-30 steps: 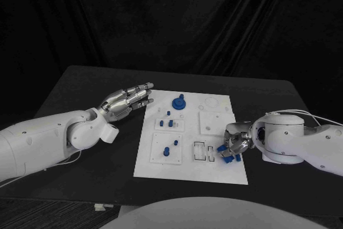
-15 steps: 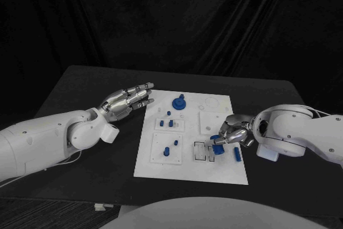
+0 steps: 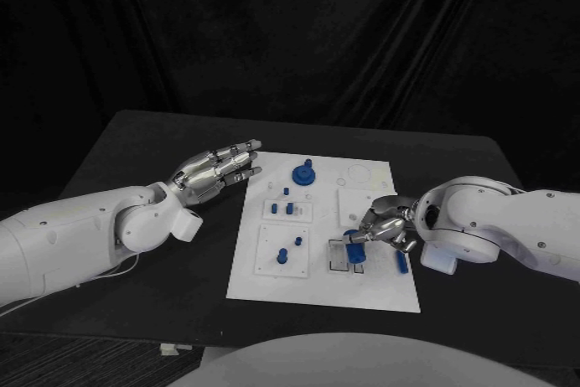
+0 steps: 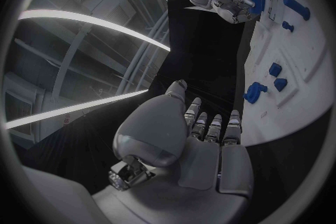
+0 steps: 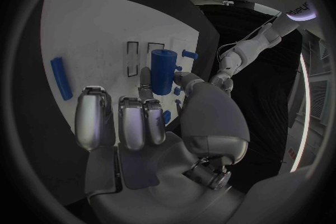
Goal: Assemble the parts on the task board
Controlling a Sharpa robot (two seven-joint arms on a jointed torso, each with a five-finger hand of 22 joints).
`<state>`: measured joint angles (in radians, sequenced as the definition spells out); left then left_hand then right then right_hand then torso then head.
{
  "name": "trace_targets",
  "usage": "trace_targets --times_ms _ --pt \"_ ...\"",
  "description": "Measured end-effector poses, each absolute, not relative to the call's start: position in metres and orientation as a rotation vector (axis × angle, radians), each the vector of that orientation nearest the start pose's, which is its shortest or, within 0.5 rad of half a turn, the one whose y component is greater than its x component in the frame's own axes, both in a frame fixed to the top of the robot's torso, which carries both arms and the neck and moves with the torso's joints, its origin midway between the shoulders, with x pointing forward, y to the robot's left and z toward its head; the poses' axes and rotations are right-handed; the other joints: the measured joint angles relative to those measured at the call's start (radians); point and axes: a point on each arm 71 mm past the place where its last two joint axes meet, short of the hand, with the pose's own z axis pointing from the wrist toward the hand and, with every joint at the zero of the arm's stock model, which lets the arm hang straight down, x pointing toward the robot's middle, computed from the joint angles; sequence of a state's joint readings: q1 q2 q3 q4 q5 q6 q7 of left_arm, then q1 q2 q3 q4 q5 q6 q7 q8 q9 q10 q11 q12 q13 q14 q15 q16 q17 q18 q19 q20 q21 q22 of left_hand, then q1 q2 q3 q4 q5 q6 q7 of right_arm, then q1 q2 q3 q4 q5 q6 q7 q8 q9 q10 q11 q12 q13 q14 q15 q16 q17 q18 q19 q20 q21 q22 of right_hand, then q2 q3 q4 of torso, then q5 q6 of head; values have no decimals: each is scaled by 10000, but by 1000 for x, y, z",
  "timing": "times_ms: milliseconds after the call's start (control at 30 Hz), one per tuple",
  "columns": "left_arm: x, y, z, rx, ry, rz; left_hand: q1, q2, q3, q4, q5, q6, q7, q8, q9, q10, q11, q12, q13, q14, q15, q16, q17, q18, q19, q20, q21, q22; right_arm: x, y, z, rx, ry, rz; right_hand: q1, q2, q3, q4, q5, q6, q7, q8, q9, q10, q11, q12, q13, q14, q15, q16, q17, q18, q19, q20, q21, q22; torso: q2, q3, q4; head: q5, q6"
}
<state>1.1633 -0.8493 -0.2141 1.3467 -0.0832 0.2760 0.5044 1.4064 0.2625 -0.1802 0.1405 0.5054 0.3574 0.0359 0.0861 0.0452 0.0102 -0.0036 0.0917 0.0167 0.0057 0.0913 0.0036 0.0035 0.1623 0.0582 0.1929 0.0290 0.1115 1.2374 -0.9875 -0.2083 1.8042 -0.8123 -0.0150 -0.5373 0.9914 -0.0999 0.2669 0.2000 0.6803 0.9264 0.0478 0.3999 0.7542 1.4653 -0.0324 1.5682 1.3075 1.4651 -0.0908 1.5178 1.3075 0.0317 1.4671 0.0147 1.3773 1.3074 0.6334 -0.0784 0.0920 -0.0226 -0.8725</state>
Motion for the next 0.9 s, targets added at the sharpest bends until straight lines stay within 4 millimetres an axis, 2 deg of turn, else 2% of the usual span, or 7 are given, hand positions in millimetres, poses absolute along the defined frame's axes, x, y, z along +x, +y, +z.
trace_targets --times_ms 133,200,300,433,533,800,900 --pt "466 240 -255 -9759 17452 -18757 0 0 0 0 0 0 0 0 0 0 0 0 0 0 0 0 0 0 0 0 0 0 390 -206 -255 4149 25081 5741 -123 16 2 -2 -169 -62 18 0 -36 4 5 0 0 0 0 0 0 1 16 16 -193 0 2 0 0 -14 0" --pt "466 240 -255 -9759 17452 -18756 0 0 0 0 0 0 0 0 0 0 0 0 0 0 0 0 0 0 0 0 0 0 389 -205 -258 4173 25155 5689 -248 10 375 -322 -301 -162 61 -34 -97 30 43 0 0 0 0 -45 0 92 -19 51 -319 0 4 0 0 -14 0" --pt "466 240 -255 -9761 17452 -18756 0 0 0 1 0 0 0 0 0 0 0 0 0 0 0 0 0 -1 0 0 0 0 389 -205 -262 4205 25247 5578 -319 54 431 -354 -462 -210 108 -72 -139 -4 78 0 -1 -1 1 -49 0 161 -20 52 -356 0 4 1 0 1 0" --pt "466 240 -255 -9763 17454 -18757 0 0 0 1 0 0 0 0 0 0 -1 0 0 0 0 0 0 1 0 0 0 0 391 -203 -264 4193 25308 5476 -432 166 493 -416 -1057 -365 138 -129 -276 -5 149 0 -1 -3 73 -49 0 160 -9 112 -395 0 4 3 0 19 0" --pt "466 240 -255 -9762 17456 -18759 0 0 0 1 0 0 0 0 0 0 -1 0 0 0 0 0 0 0 0 0 0 1 391 -201 -265 4141 25326 5482 -589 221 377 -299 -1592 -378 130 -127 -349 -4 149 0 -1 24 100 -48 0 158 -20 124 -395 -1 4 3 0 25 0" --pt "466 239 -255 -9758 17468 -18772 0 0 0 2 -1 0 0 0 0 0 -1 0 0 0 0 0 0 0 0 0 0 1 392 -198 -266 4071 25354 5504 -721 303 184 -106 -2317 -462 180 -157 -528 31 183 0 -2 4 121 -48 0 156 14 159 -452 -1 4 3 -1 34 0" --pt "466 239 -255 -9759 17472 -18773 0 0 0 2 -1 0 0 0 0 0 -1 0 0 0 0 0 0 0 0 0 0 1 391 -197 -266 4054 25367 5508 -772 357 60 18 -2759 -479 163 -157 -634 -6 221 0 -2 -10 135 -48 0 157 14 159 -452 -1 4 3 -1 42 0"
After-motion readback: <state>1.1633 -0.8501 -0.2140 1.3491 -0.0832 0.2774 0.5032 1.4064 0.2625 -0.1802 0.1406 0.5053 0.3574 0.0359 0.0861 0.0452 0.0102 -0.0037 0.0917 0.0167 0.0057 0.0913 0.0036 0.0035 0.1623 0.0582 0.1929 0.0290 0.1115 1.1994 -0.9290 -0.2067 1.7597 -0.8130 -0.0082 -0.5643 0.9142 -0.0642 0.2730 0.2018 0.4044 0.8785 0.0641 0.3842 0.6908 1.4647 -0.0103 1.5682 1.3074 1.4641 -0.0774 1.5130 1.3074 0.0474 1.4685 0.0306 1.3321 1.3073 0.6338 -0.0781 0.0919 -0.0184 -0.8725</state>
